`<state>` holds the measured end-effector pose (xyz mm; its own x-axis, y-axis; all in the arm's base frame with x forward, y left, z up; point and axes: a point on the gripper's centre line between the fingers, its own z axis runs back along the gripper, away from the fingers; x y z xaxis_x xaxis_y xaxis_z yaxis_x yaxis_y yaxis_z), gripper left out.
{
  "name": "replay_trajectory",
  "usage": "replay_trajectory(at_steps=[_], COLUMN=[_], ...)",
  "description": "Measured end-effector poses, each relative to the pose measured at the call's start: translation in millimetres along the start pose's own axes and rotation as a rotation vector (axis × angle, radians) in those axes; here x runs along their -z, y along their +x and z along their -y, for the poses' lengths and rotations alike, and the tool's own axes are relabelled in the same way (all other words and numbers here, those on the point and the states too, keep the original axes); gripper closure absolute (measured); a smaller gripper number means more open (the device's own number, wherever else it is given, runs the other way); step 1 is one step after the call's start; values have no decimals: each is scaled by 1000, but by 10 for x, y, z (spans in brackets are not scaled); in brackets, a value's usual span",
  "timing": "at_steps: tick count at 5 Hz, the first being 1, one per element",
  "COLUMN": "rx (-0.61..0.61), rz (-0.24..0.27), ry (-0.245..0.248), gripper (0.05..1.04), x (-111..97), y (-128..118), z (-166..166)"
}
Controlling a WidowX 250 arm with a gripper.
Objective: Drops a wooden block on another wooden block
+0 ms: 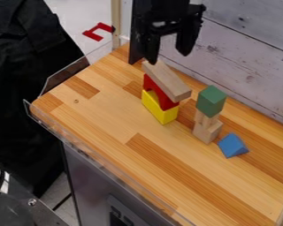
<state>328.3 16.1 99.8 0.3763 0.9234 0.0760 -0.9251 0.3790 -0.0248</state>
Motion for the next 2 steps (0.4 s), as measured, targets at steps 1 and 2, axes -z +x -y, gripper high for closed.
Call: replay_trajectory(at_steps=[1, 2], rx=[-25, -59], rz=[-35, -76], ry=[-45, -73], gripper=[83, 84], x=[116, 197], y=[-53, -59], z=[9, 28])
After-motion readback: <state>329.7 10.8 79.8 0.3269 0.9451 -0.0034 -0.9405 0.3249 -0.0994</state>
